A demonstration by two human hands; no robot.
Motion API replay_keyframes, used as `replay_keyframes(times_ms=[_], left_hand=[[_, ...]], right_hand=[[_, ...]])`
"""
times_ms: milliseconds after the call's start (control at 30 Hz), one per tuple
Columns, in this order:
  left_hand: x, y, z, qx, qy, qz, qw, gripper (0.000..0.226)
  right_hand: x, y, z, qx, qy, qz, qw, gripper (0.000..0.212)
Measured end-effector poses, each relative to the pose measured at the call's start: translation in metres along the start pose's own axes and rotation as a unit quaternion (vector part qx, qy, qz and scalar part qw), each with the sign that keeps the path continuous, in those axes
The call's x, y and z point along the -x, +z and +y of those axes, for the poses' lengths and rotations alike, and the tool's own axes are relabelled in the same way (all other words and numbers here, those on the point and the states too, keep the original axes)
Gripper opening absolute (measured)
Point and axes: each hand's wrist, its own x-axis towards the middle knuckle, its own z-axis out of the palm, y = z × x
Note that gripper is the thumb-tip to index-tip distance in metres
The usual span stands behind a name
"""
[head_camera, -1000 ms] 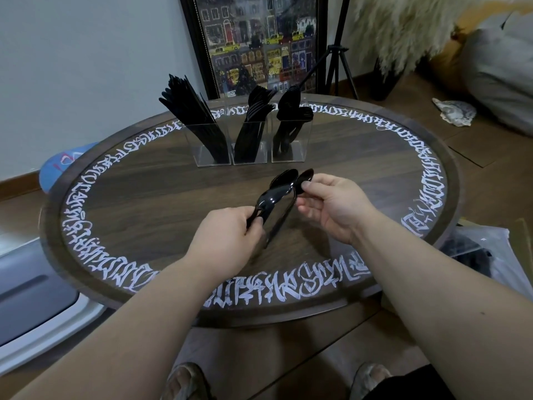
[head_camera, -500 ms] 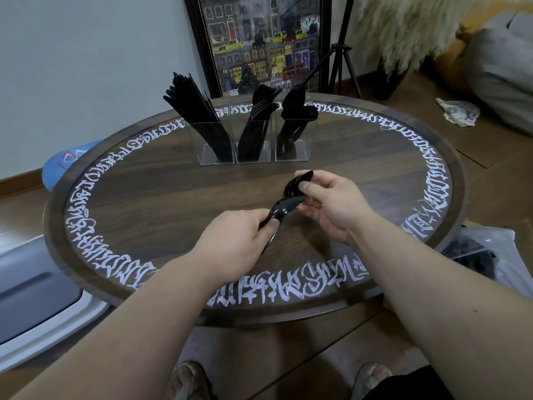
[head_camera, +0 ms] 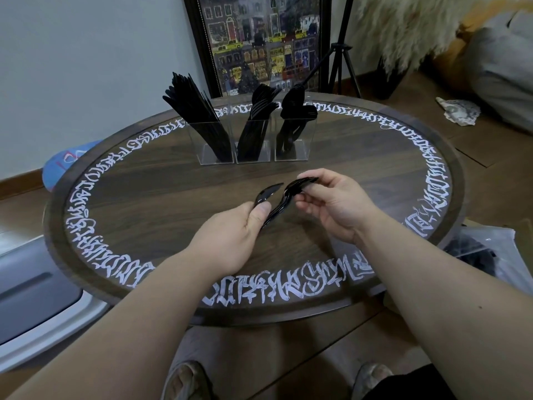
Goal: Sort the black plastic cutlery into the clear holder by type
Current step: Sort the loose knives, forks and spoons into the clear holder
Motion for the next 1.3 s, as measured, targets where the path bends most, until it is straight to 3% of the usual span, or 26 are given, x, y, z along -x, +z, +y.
replay_keyframes(times_ms=[233,533,733,900,1100,1300], left_hand=[[-0.004,0.003,0.001,-0.062,-0.031,-0.037,0.997,0.054],[-0.009,0.011,0.002,-0.070,0.007,-0.042,0.997,0.024],[-0.011,0.011,-0.003,-0.088,0.034,-0.040,0.995,0.037],[-0.010,0.011,-0.002,-0.077,0.029,-0.069,0.994,0.045],[-0.008,-0.003,-0.008,-0.040,-0.020,-0.026,0.999,0.037],[-0.008,-0.006,-0.011,-0.009,-0.036,0.036,0.999,0.032]], right_hand=[[-0.001,0.002,0.002,0.037,-0.005,-0.007,0.999,0.017],[0.002,0.003,0.009,0.170,0.014,-0.014,0.985,0.026],[0.002,-0.001,0.009,0.246,-0.021,-0.045,0.968,0.037],[0.003,0.001,0.007,0.366,-0.093,-0.025,0.926,0.029],[0.004,-0.002,0.007,0.377,-0.106,0.009,0.920,0.027],[0.002,-0.001,0.004,0.385,-0.098,-0.049,0.916,0.039]])
